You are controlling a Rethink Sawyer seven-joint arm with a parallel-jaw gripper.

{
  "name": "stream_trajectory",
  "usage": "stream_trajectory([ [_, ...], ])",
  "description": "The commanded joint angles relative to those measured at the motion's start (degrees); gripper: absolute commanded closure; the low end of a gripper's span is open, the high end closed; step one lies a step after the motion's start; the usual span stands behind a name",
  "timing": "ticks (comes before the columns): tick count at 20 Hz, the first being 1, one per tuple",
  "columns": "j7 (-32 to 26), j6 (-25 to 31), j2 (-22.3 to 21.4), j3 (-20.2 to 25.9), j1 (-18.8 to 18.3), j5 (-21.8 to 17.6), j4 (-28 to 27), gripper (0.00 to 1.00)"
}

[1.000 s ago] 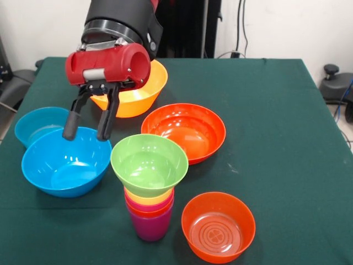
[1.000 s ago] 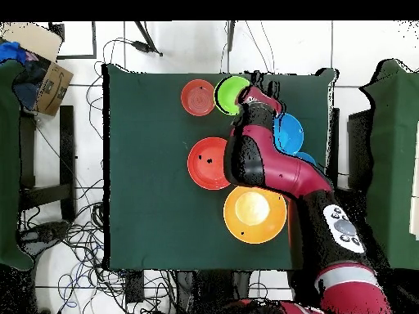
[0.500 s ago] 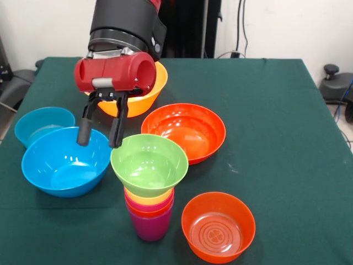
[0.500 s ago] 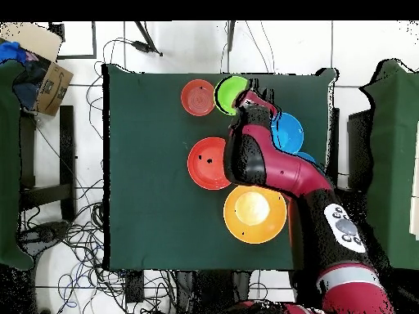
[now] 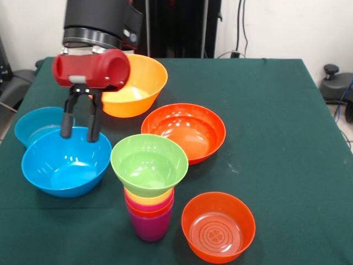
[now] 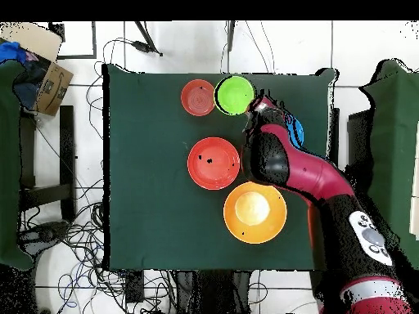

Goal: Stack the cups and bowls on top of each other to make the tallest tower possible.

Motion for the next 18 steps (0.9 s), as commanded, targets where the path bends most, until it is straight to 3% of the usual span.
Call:
stream_trajectory([
  [1,0.3,10.7,0.8,7.6,-2.1,-3.9,1.5,0.00],
  [9,0.4,17.0,1.9,7.9,-2.5,-1.3,2.1,0.00],
  [15,1.8,20.5,2.3,6.0,-1.9,0.3,1.6,0.00],
  [18,2.4,23.5,1.5,3.0,-0.8,1.0,1.1,0.00],
])
